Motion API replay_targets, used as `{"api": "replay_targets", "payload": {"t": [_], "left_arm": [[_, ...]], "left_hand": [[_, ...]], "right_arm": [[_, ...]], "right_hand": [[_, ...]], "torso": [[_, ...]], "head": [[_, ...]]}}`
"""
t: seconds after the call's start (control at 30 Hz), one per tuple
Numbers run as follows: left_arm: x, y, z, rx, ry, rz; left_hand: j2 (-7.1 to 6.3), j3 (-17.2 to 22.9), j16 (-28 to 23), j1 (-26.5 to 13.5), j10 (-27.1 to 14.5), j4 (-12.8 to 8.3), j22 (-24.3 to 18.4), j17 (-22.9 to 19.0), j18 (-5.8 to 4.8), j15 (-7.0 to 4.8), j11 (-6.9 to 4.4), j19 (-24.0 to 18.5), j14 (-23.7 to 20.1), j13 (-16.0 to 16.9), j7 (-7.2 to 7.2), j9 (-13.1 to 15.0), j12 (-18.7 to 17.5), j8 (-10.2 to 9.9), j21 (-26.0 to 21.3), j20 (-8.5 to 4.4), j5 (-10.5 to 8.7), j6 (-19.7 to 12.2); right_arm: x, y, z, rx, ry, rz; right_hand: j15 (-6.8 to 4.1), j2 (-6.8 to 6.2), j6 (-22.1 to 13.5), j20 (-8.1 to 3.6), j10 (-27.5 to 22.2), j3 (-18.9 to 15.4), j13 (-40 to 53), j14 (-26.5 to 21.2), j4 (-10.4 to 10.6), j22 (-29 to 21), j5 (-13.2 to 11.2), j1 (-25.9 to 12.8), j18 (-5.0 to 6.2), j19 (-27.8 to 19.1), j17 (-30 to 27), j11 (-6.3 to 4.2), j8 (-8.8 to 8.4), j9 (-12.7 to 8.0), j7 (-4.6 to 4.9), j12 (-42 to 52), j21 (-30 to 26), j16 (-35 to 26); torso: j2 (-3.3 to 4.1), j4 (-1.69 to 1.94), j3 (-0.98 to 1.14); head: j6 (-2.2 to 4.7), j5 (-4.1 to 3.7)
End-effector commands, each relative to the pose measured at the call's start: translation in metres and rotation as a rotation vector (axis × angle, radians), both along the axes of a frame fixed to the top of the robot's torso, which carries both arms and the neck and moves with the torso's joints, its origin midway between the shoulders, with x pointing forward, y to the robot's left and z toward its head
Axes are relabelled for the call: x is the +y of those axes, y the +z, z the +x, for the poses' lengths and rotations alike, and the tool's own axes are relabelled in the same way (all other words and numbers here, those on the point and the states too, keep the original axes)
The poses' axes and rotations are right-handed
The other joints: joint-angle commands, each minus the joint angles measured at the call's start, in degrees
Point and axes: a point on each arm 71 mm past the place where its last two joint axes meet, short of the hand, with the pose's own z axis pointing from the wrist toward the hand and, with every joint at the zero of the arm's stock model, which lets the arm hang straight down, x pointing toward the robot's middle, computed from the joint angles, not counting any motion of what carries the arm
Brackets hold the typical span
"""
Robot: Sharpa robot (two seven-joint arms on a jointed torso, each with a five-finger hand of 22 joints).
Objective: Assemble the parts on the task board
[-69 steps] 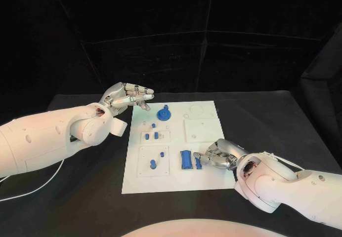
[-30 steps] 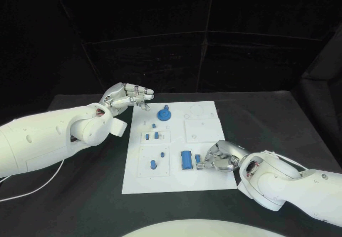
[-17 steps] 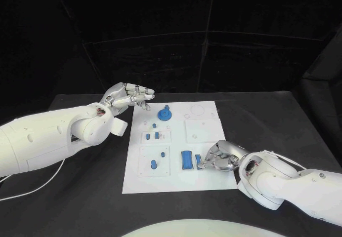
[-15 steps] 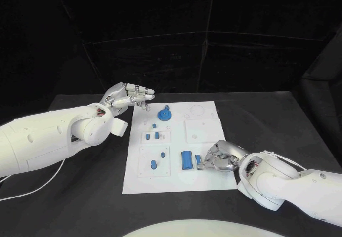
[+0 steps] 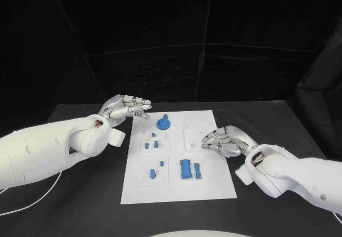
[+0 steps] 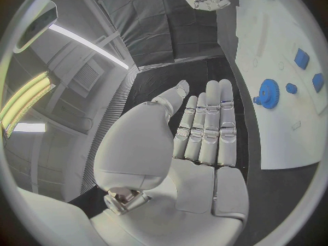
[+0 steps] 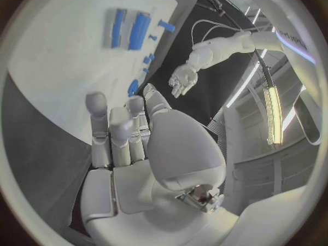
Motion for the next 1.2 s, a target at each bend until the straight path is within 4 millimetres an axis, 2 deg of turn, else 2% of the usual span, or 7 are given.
{"api": "replay_targets", "payload": {"t": [0.03,0.53,0.6,0.63,1.07,1.13,1.2], "left_arm": [[0.006,0.000,0.004,0.036,0.035,-0.082],[0.028,-0.006,0.030,-0.049,0.203,-0.105],[0.026,-0.008,0.032,-0.056,0.219,-0.100],[0.023,-0.011,0.030,-0.009,0.162,-0.075],[-0.003,-0.021,0.013,-0.008,0.226,-0.051],[-0.011,-0.023,0.007,-0.008,0.247,-0.044],[-0.022,-0.026,-0.002,-0.009,0.277,-0.033]], "left_hand": [[0.60,-0.2,-4.5,-0.4,-0.5,0.2,-2.1,-2.6,-0.28,0.93,0.25,-3.2,-2.4,-0.1,-0.22,0.0,-0.3,0.1,-3.3,0.88,0.02,-0.2],[0.81,-0.9,-23.0,-1.3,-2.7,1.0,-12.2,-13.3,0.33,5.56,2.51,-14.9,-8.3,-0.3,-0.96,-0.5,-6.2,-2.5,-17.3,6.66,0.01,-2.6],[0.88,-1.2,-23.8,-1.3,-2.7,1.0,-12.8,-13.9,0.64,5.64,2.59,-15.2,-8.1,-0.2,-0.92,-0.5,-6.7,-2.5,-17.9,7.07,-0.01,-2.7],[4.77,-6.5,-27.3,-23.3,-19.8,3.8,-16.3,-16.8,-2.89,2.61,-0.57,-27.7,-23.9,-3.8,-4.02,-4.2,-8.4,-6.2,-19.9,2.37,-2.66,-19.5],[4.77,-11.3,-30.7,-42.8,-34.7,3.8,-19.6,-19.5,-4.42,0.52,-3.10,-38.8,-37.2,-3.8,-6.66,-4.2,-12.6,-6.2,-25.0,-1.65,-2.66,-34.3],[4.77,-12.0,-31.2,-45.4,-36.8,3.8,-20.0,-19.9,-4.81,-3.50,-3.47,-40.3,-39.1,-3.8,-7.03,-4.2,-12.6,-6.2,-25.0,-2.21,-2.66,-36.3],[4.77,-12.7,-31.6,-48.2,-38.9,3.8,-20.5,-24.0,-5.04,-3.50,-7.60,-41.9,-41.0,-3.8,-11.25,-4.2,-12.6,-6.2,-25.0,-2.81,-2.66,-38.4]], "right_arm": [[-0.013,0.012,0.025,-0.046,-0.098,0.291],[-0.016,0.023,0.116,-0.119,-0.080,0.451],[-0.015,0.022,0.120,-0.119,-0.079,0.454],[-0.018,0.019,0.119,-0.129,-0.135,0.375],[0.001,0.016,0.088,-0.097,-0.253,0.496],[0.006,0.015,0.079,-0.081,-0.289,0.526],[0.011,0.014,0.068,-0.062,-0.328,0.553]], "right_hand": [[0.71,0.30,-0.8,0.71,-5.1,1.0,-9.5,-5.7,-1.6,-9.2,-0.7,1.1,1.50,-5.8,-15.8,0.77,-1.92,-1.2,0.77,-11.3,-8.8,-14.4],[9.57,-0.55,3.5,9.30,-6.3,11.0,-50.2,-20.8,-9.7,-29.7,-6.7,-2.3,1.39,-15.5,-42.2,6.64,-15.42,-9.6,4.36,-42.2,-41.1,-58.2],[9.14,-0.02,4.2,9.01,-5.9,11.6,-52.7,-18.3,-11.2,-31.5,-6.7,-2.8,1.65,-12.6,-43.8,6.57,-16.47,-10.2,4.38,-42.2,-43.0,-59.2],[7.16,-3.27,-12.4,5.12,-24.8,9.0,-53.6,-37.5,-7.3,-35.9,-8.2,-25.3,-2.14,-28.3,-45.6,4.00,-20.71,-14.8,0.86,-45.9,-48.6,-61.0],[1.99,-3.27,-25.9,1.60,-40.1,3.4,-58.6,-52.0,-5.1,-40.8,-12.5,-44.9,-3.73,-39.6,-51.4,-2.11,-20.71,-14.8,-2.00,-45.9,-54.6,-66.2],[1.99,-3.27,-27.8,1.14,-42.3,3.4,-58.6,-54.2,-4.7,-41.4,-12.5,-47.6,-3.74,-41.3,-51.4,-2.11,-20.71,-14.8,-2.39,-45.9,-55.3,-66.2],[1.99,-3.27,-29.8,0.64,-44.6,3.4,-58.6,-56.5,-4.2,-42.0,-12.5,-50.4,-4.37,-43.2,-51.4,-2.11,-20.71,-14.8,-2.85,-45.9,-56.1,-66.2]], "torso": [[-1.13,0.15,-0.46],[-2.50,-0.03,-0.44],[-2.47,0.13,-0.29],[-2.35,-0.14,-0.53],[-6.60,0.94,0.12],[-7.20,1.09,0.22],[-7.63,1.20,0.28]], "head": [[1.88,-0.37],[8.59,-0.41],[8.94,-0.41],[8.45,-0.39],[6.76,-0.49],[6.52,-0.50],[6.35,-0.51]]}}
